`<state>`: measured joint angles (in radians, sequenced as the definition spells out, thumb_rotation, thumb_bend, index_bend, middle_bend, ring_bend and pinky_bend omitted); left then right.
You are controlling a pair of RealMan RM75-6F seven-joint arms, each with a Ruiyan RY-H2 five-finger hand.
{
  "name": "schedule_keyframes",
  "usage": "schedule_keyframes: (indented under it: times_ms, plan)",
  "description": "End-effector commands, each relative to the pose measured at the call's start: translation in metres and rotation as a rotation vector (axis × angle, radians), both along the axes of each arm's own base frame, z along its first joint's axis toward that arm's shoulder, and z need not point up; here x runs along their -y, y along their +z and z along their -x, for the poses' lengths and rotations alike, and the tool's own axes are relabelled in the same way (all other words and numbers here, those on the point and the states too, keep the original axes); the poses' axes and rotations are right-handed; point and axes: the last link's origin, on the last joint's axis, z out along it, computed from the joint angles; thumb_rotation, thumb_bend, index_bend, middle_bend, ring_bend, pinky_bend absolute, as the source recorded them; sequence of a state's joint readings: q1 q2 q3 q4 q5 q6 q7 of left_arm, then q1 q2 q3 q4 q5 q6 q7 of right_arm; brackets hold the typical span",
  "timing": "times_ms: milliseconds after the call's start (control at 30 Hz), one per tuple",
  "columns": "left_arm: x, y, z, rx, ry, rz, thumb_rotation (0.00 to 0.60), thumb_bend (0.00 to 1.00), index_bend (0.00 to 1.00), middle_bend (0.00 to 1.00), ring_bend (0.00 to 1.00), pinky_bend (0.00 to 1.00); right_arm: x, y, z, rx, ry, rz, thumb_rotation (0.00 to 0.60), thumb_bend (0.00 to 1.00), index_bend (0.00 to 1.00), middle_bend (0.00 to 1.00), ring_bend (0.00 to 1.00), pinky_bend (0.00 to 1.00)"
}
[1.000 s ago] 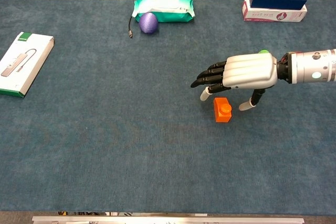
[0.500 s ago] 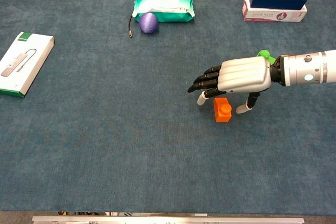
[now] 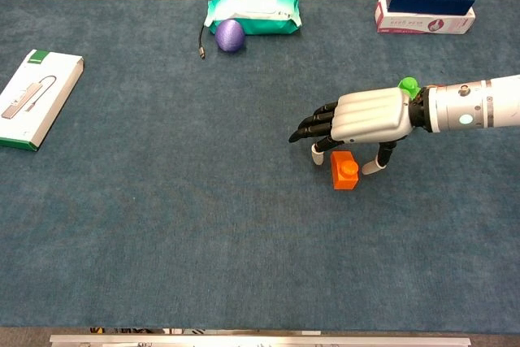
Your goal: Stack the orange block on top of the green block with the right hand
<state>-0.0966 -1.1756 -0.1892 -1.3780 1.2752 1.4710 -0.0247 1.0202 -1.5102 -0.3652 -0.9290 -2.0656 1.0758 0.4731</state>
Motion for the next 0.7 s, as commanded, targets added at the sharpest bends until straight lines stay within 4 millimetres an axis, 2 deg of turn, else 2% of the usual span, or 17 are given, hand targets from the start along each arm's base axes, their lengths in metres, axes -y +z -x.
schedule_keyframes:
  times_ms: [33,400,700]
  plan:
    - [0.0,0.0001,0.0001,0.001,0.001,0.0,0.6,0.0,0.05,0.28,0.25,0.54,0.0006,-0.0002,0.0003,-0.003,-0.001,0.003,0.6,0.21,0.4,0.05,0.0,0.14]
    - [0.0015,0.0011,-0.0008,0.005,-0.005,-0.003,0.6,0.0,0.05,0.28,0.25,0.54,0.0001,-0.0011,-0.0004,-0.002,-0.006,0.006,0.6,0.21,0.49,0.07,0.0,0.14]
    - [0.0026,0.0015,-0.0019,0.006,-0.009,-0.004,0.6,0.0,0.05,0.28,0.25,0.54,0.0008,0.008,-0.0029,0.033,-0.019,0.038,0.6,0.21,0.5,0.07,0.0,0.14]
